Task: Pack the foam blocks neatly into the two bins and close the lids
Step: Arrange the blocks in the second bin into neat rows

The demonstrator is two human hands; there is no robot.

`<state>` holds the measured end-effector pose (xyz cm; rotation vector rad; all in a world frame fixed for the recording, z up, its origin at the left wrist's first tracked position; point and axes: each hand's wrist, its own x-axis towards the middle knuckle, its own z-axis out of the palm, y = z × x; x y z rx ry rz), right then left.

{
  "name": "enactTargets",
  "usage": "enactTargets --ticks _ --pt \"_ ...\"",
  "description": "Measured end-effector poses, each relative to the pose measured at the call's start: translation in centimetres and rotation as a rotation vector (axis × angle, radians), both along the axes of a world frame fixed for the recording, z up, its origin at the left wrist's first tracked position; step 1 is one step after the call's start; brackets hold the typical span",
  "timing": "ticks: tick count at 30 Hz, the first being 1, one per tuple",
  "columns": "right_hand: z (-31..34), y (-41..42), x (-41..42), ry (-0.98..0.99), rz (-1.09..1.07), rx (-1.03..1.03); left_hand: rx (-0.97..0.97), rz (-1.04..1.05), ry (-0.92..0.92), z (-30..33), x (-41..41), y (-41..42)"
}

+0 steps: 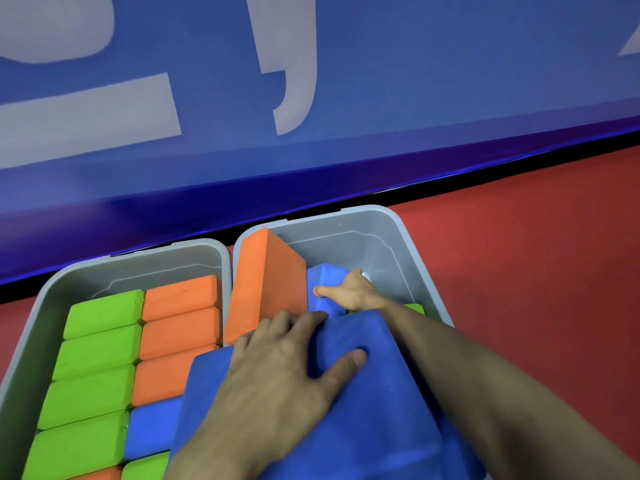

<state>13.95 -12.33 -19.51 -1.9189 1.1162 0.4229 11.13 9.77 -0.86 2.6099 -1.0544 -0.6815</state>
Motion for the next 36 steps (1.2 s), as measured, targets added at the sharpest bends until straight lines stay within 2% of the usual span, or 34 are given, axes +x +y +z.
enactTargets --ticks 6,8,11,14,17,20,25,32,33,36 --pt "0.5 -0.3 -1.0 -0.14 -0.182 0.087 0.09 0.114 0.112 0.4 3.3 1.8" --pt "0.4 -0.4 -1.1 -0.176 -0.267 0.102 0.049 0.184 0.175 0.3 3.8 2.2" --pt "0.5 -1.0 -1.1 -0.262 -0.434 0.115 -0.069 0.405 0.223 -0.1 5.7 3.2" --pt "0.6 -1.2 -1.6 -0.348 -0.505 0.092 -0.117 0.562 0.252 -1.1 7.2 4.2" --pt "1.1 -1.4 -2.2 -0.373 -0.502 0.067 -0.123 0.681 0.507 -2.3 7.1 4.0" --pt "2.0 -1.8 -2.2 -0.386 -0.472 0.093 -0.239 0.875 0.706 -2.8 6.9 3.6" --pt "4.3 -1.3 -1.4 -0.444 -0.428 0.174 -0.377 1.069 0.777 -4.1 7.2 3.5" --pt "7.2 0.1 -1.6 -0.532 -0.361 0.137 -0.636 1.323 0.862 -5.4 7.9 4.2" --pt "7.5 0.3 -1.7 -0.558 -0.339 0.136 -0.666 1.354 0.901 -6.1 8.3 4.6" --pt "8.4 0.4 -1.7 -0.611 -0.254 0.124 -0.668 1.44 1.014 -13.8 11.0 6.4"
